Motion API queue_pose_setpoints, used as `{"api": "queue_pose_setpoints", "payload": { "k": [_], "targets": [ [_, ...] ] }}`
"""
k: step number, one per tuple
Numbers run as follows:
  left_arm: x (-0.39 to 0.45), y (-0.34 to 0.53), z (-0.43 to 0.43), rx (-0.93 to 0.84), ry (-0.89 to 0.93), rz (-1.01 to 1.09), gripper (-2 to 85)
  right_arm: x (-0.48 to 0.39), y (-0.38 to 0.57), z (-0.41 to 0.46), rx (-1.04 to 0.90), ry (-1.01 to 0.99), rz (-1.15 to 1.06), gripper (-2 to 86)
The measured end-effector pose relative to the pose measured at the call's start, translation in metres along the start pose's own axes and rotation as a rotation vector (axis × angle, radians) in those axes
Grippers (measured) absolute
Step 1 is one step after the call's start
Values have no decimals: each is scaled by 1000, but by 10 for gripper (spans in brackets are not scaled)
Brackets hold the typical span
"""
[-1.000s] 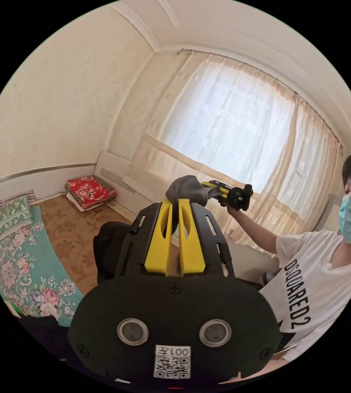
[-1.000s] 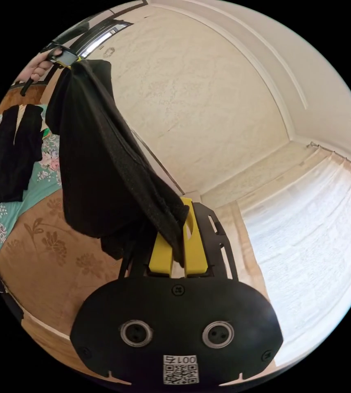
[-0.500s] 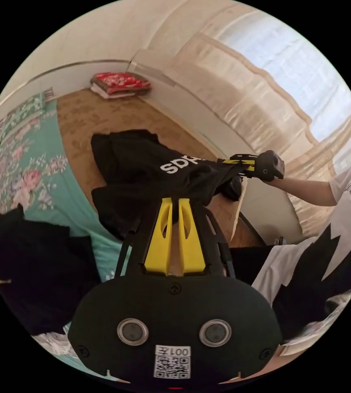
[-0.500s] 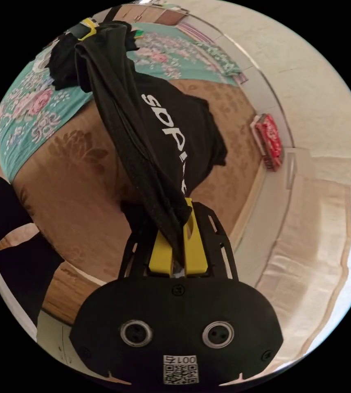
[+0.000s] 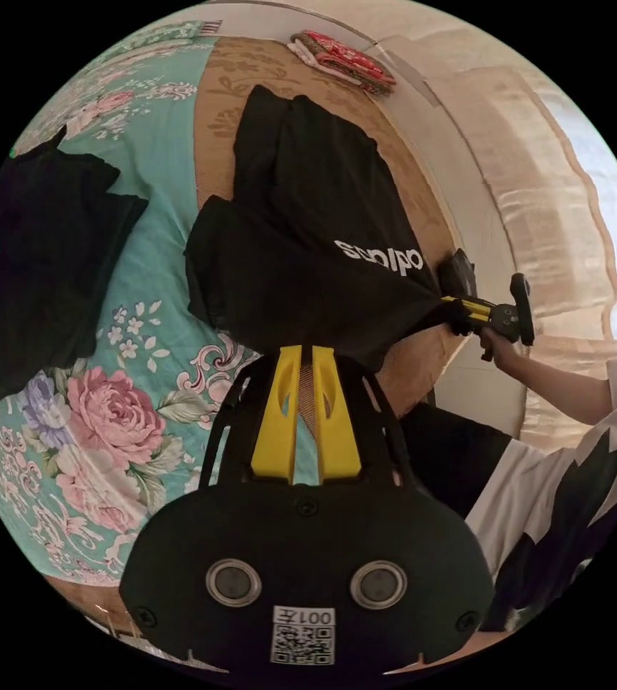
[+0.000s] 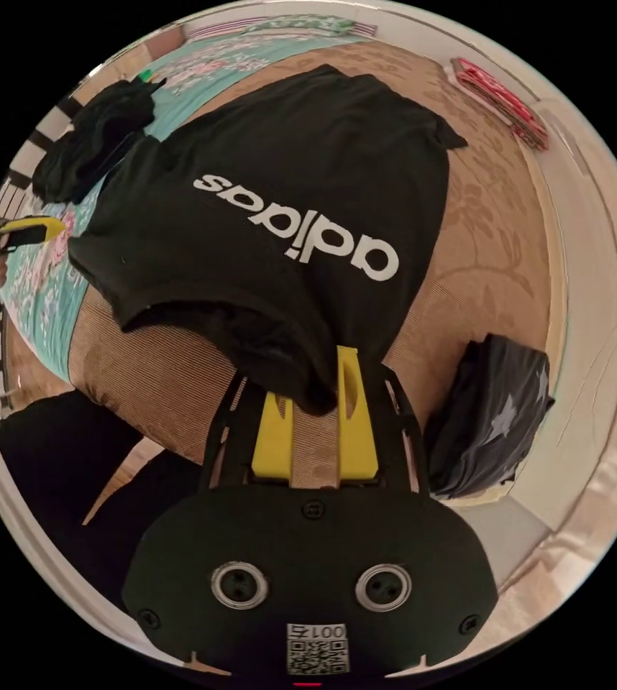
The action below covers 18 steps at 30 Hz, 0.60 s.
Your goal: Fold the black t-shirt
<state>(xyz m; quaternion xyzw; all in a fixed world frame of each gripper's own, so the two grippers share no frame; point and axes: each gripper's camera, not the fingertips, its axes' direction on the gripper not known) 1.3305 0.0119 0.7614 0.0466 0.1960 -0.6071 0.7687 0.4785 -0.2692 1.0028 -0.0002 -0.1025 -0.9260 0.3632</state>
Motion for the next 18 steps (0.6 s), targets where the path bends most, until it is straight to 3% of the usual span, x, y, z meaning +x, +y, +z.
{"api": "queue_pose_setpoints", "payload": {
  "k": [4,10,15,18],
  "targets": [
    [51,-25,35,-60,-141,259,95,11,14,12,-28,106,56,130],
    [123,-55,128,-199,-418,736,127,29,12,35,-14,105,113,111],
    [144,-56,193,-322,-514,934,93,49,23,33,40,47,219,62],
    [150,-58,202,-292,-534,904,27,72,46,13,139,-50,307,51]
  ]
}}
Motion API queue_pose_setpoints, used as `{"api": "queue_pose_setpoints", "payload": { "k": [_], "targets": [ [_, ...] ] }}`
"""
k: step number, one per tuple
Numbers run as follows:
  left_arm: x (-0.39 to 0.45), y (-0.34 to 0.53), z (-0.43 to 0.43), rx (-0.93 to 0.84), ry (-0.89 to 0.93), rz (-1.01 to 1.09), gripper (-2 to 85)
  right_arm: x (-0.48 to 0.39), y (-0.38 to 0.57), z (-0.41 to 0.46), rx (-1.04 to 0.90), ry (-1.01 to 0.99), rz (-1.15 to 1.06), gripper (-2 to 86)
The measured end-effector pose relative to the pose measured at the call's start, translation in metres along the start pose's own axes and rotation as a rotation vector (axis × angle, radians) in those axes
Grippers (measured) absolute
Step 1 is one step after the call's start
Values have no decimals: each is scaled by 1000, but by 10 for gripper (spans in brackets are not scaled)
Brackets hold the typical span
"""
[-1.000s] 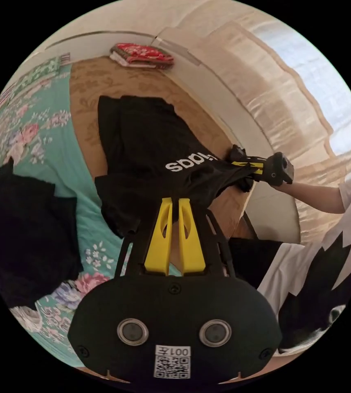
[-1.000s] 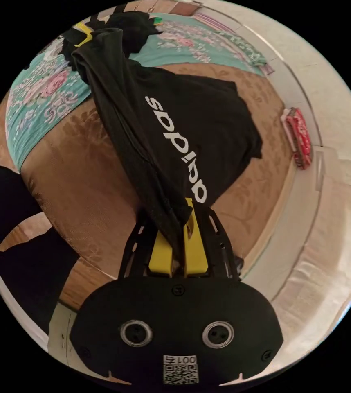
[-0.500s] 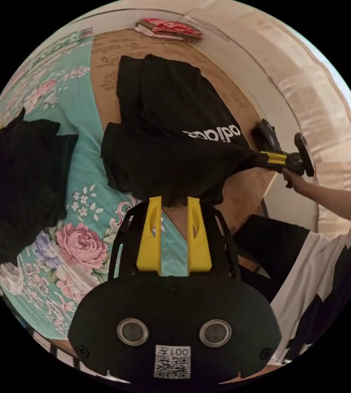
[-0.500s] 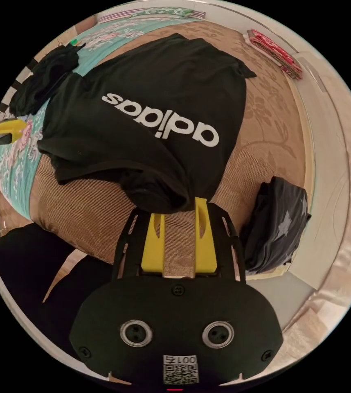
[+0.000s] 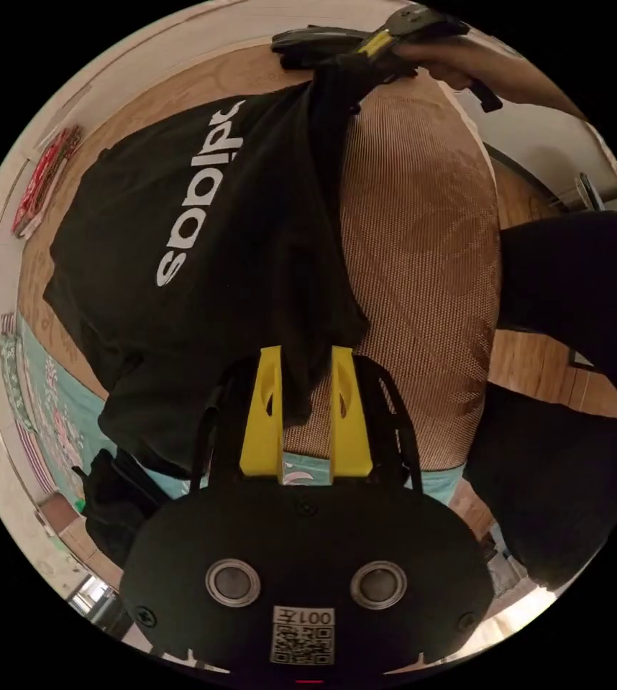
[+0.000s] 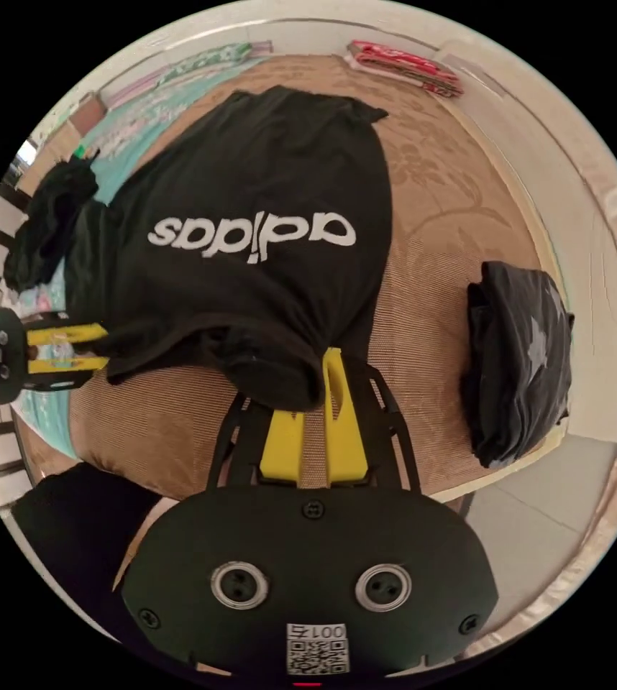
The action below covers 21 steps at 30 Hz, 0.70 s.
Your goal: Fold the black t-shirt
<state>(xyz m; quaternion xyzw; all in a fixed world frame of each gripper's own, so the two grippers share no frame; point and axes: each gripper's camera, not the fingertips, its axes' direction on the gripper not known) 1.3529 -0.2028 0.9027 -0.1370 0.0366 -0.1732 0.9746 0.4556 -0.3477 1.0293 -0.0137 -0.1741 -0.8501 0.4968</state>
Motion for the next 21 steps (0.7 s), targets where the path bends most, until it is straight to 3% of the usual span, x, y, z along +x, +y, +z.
{"api": "queue_pose_setpoints", "payload": {
  "k": [6,11,15,17,21],
  "targets": [
    [-22,18,-3,39,199,-241,-8,26,30,-36,11,-29,-116,40],
    [-82,20,-31,247,216,-412,-9,45,-12,-47,89,160,-265,33],
    [-180,-9,-99,452,-30,-447,-9,77,-108,-98,330,297,-356,29],
    [-217,-19,-149,544,-176,-456,-9,93,-172,-166,521,433,-358,28],
    [-248,-20,-269,683,-484,-496,-9,107,-221,-289,766,488,-275,27]
  ]
}}
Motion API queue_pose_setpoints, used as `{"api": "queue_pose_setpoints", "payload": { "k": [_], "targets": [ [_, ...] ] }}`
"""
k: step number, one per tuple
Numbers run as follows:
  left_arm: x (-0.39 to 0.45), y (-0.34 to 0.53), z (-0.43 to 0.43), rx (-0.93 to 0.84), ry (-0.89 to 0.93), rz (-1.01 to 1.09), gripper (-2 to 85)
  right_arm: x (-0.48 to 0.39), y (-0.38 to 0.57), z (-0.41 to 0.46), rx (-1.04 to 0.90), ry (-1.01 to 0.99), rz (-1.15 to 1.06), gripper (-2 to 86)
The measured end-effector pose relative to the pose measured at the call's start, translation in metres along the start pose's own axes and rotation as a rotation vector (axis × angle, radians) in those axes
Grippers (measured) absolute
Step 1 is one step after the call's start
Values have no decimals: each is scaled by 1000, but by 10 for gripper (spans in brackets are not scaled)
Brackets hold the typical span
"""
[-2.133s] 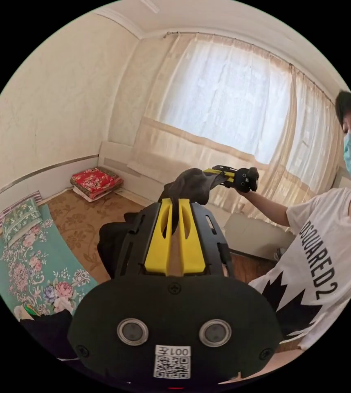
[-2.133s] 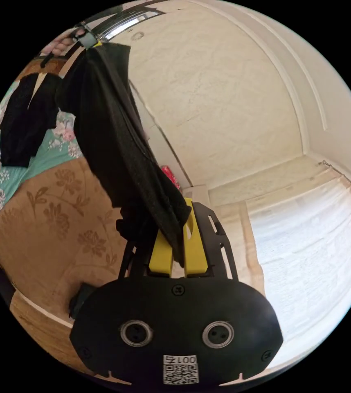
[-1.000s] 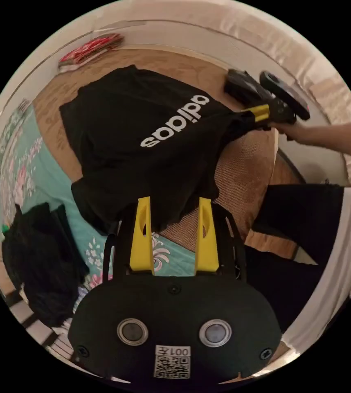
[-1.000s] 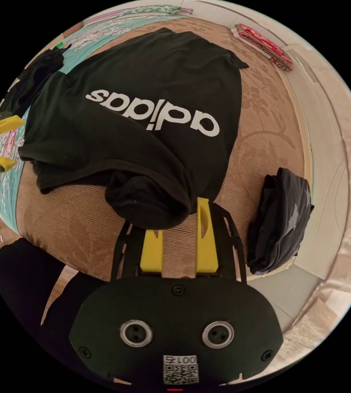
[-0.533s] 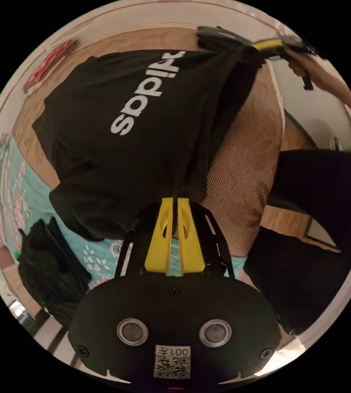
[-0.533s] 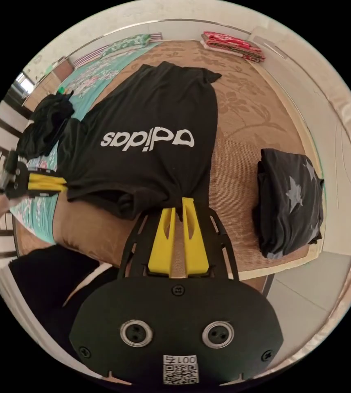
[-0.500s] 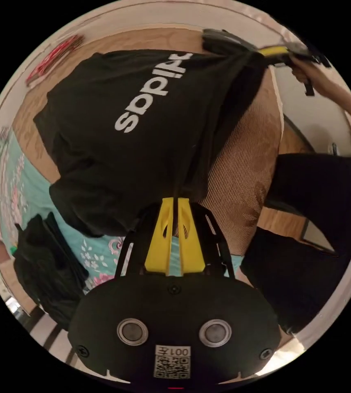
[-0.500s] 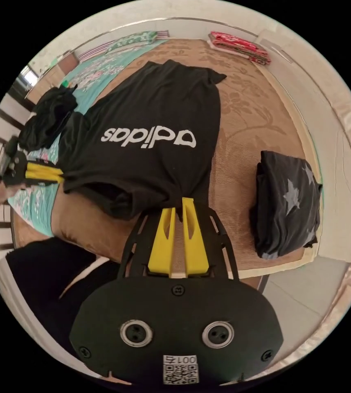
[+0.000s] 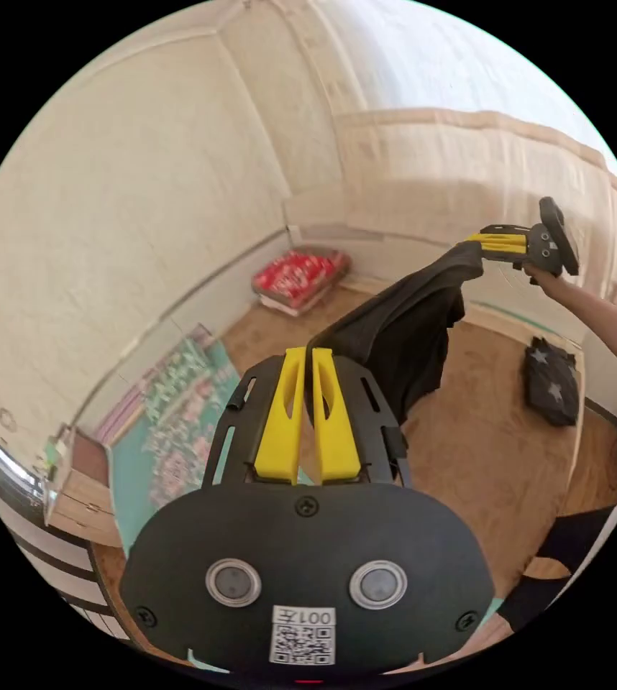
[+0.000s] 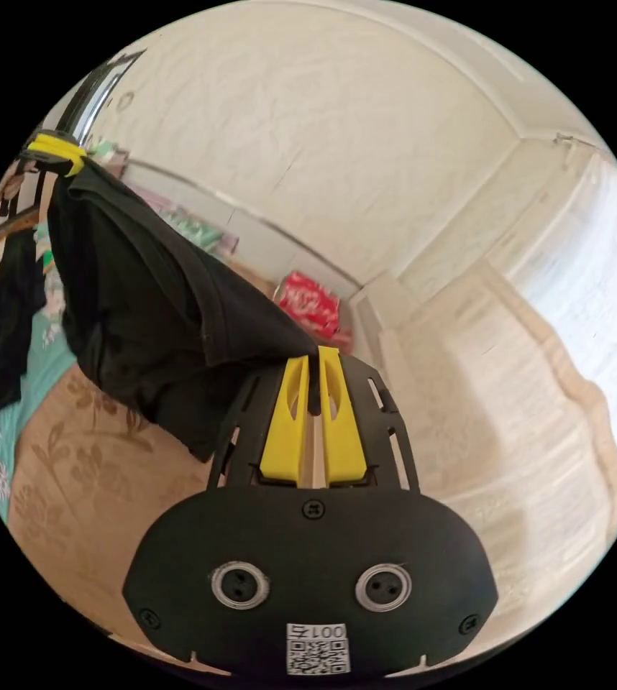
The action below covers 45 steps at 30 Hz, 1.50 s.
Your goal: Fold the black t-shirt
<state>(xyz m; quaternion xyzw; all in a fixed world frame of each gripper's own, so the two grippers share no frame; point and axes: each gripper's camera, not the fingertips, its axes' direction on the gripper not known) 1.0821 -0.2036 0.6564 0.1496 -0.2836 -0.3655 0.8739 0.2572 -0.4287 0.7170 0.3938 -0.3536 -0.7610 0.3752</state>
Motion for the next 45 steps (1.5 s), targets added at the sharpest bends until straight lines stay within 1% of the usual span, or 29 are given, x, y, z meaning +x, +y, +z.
{"api": "queue_pose_setpoints", "payload": {
  "k": [1,4,6,8,12,15,17,18,20,22,24,26,30,33,36,38,40,42,44,45],
  "targets": [
    [-5,-13,-19,27,-80,33,-9,18,-21,-17,51,1,14,26],
    [-8,-25,-54,53,-192,106,-9,41,-47,-55,143,45,-19,26],
    [-7,-22,-69,61,-229,146,-9,45,-51,-74,175,68,-49,26],
    [-4,-13,-79,64,-231,161,-9,41,-46,-88,171,81,-96,26],
    [8,26,-74,13,-143,171,-10,20,-17,-86,117,65,-173,26],
    [25,69,-52,-73,-69,169,-10,-10,22,-68,40,-7,-230,27],
    [39,99,-34,-141,-19,173,-10,-41,60,-47,-48,-74,-294,27],
    [49,120,-20,-197,21,175,-10,-50,70,-41,-77,-93,-310,28],
    [65,153,3,-300,107,155,-10,-83,111,-17,-215,-201,-336,28],
    [89,200,30,-436,197,140,-10,-107,142,-3,-303,-264,-358,28],
    [107,233,46,-520,262,133,-11,-128,169,9,-392,-312,-362,28],
    [122,262,58,-588,287,131,-11,-151,200,21,-496,-378,-371,28],
    [137,306,79,-711,340,93,-10,-172,230,34,-602,-415,-396,29],
    [129,322,90,-757,319,56,-10,-173,235,41,-620,-405,-383,30],
    [106,331,97,-784,350,-28,-9,-161,230,49,-640,-416,-323,30],
    [90,336,99,-791,376,-86,-9,-151,228,55,-666,-453,-273,29],
    [67,341,103,-807,388,-144,-9,-149,232,60,-706,-502,-304,29],
    [46,342,105,-817,375,-170,-8,-142,234,61,-697,-509,-338,28],
    [21,343,106,-804,313,-192,-6,-122,233,63,-709,-519,-309,28],
    [2,342,107,-784,248,-191,-5,-115,232,64,-709,-514,-297,29]
  ]
}}
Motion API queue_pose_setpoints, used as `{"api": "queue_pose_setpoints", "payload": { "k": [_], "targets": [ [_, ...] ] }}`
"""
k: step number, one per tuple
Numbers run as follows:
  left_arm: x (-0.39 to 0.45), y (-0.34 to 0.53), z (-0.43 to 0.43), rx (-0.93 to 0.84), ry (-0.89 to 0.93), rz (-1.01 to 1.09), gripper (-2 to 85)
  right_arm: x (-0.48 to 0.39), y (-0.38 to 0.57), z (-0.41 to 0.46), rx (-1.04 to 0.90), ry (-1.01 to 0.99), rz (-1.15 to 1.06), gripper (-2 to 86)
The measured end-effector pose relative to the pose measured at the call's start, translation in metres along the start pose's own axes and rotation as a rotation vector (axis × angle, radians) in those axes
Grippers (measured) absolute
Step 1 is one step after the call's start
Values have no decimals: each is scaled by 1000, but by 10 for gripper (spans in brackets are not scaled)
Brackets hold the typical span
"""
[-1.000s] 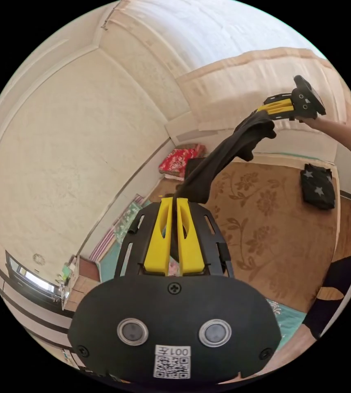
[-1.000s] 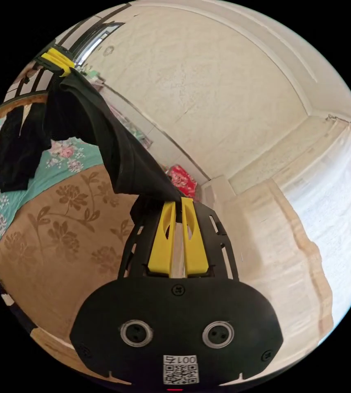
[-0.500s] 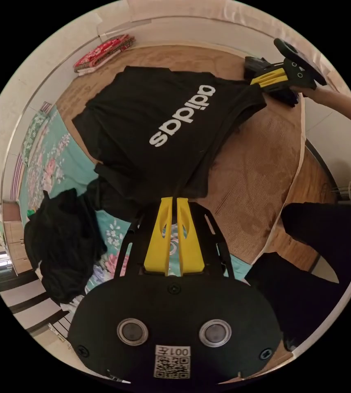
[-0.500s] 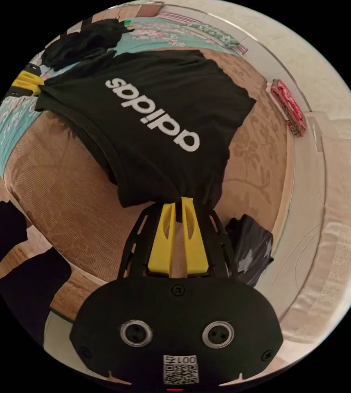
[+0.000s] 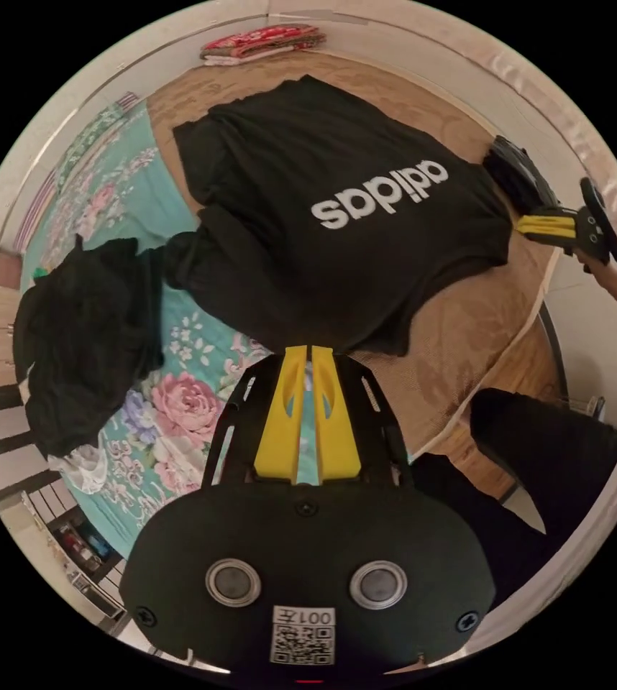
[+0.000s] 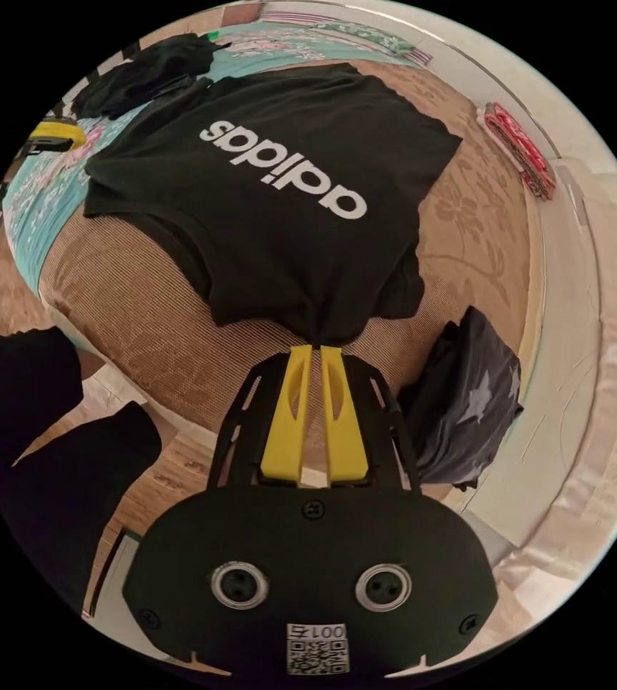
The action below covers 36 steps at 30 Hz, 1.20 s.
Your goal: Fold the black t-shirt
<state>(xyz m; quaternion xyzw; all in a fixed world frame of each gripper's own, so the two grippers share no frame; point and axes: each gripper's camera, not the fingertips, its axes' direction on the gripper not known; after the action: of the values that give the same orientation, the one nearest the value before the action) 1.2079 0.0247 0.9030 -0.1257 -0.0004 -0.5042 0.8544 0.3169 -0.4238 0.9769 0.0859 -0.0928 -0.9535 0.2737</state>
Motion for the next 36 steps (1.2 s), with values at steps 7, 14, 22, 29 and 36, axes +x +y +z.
{"api": "queue_pose_setpoints", "payload": {
  "k": [7,14,22,29,36],
  "targets": [
    [-120,-61,26,-3,-73,39,84,99,-26,-2,94,-27,155,91],
    [-184,-95,85,-148,141,-41,87,150,-92,67,-63,-183,263,64],
    [-249,-59,62,-115,22,-215,-7,181,-73,38,-2,36,354,24],
    [-299,-16,73,-66,173,-506,-8,218,-44,55,-55,21,462,20],
    [-312,-17,106,-92,156,-538,6,215,-50,82,-101,45,403,27]
  ]
}}
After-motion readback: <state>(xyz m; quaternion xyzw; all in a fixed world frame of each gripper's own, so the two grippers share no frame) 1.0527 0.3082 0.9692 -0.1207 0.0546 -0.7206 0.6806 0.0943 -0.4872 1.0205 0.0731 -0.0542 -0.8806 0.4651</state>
